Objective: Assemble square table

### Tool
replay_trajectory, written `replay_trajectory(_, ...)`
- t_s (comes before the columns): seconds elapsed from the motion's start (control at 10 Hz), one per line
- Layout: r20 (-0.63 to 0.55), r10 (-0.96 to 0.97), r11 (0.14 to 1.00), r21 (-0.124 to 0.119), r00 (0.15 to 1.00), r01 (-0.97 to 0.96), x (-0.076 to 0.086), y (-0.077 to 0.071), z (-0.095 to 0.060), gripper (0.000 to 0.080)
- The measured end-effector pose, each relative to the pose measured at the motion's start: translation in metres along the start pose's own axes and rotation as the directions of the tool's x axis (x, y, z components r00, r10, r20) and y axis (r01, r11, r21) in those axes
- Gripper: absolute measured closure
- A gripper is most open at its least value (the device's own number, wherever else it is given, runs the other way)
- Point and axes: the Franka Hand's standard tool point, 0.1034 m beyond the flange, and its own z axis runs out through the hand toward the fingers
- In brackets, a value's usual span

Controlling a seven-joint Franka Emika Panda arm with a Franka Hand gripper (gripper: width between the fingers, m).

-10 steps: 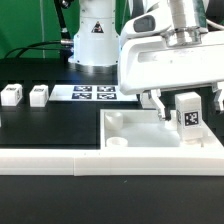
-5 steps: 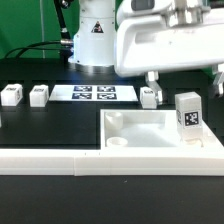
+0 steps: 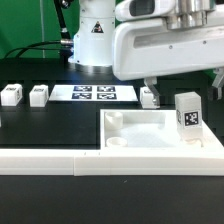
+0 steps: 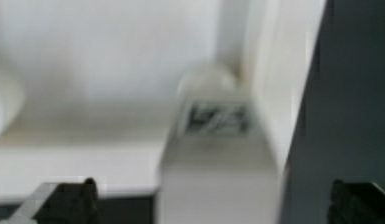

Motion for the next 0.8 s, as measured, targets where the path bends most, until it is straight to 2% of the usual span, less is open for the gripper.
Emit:
replay_trajectory(0.2,0.105,0.013,1.0,0.011,0.994,-0.014,0.0027,-0.0124,-0.0045,0.0151)
replay_trajectory(0.3,0.096,0.012,1.0,0.013,0.995,-0.013,0.0084,-0.0141,-0.0039,0.0151)
replay_trajectory(0.8,0.06,0.017,1.0,0.008,0.998,-0.017,0.0117,-0.0079,0.0055,0.0151)
